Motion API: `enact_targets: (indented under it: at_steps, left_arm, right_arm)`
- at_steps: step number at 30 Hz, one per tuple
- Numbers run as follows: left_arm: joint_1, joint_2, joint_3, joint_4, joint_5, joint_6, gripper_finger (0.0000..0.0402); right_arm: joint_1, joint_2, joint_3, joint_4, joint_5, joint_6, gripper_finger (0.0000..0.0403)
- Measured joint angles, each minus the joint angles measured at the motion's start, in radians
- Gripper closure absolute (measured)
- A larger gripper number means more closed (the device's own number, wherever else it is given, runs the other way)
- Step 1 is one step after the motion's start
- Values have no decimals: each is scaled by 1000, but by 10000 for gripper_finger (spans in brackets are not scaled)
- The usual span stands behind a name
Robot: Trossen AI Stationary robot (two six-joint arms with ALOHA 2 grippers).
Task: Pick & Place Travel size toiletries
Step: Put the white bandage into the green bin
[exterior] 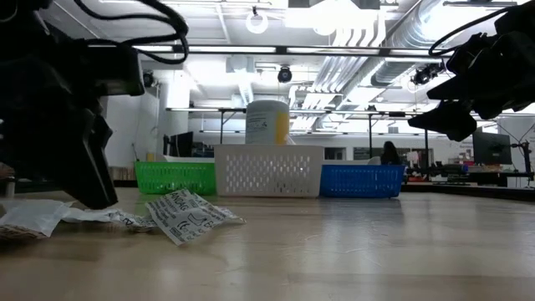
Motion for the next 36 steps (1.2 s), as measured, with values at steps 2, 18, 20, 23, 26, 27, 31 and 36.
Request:
enact_targets:
  at_steps: [2,18,20,23,26,27,31,36]
  left_arm:
    - [-10,14,1,3,-8,-1,220]
    - [-9,77,-40,46,-42,-1,299]
    - [5,77,-41,40,-50,0,326]
    - [32,78,-42,38,-64,9,373]
    - [59,79,-44,48,-84,77,394]
    - [70,71,-45,52,-92,100,393]
    - [118,14,-49,34,-92,170,398]
    - [182,-105,-49,-41,-122,202,400]
  right_arm:
    - [0,0,0,0,0,0,57]
    - [0,0,0,0,0,0,57]
    - [0,0,0,0,0,0,57]
    - [0,0,0,0,0,0,57]
    - [0,0,0,0,0,0,57]
    - [0,0,0,0,0,0,57]
    - [0,0,0,0,0,0,57]
    - [0,0,0,0,0,0,57]
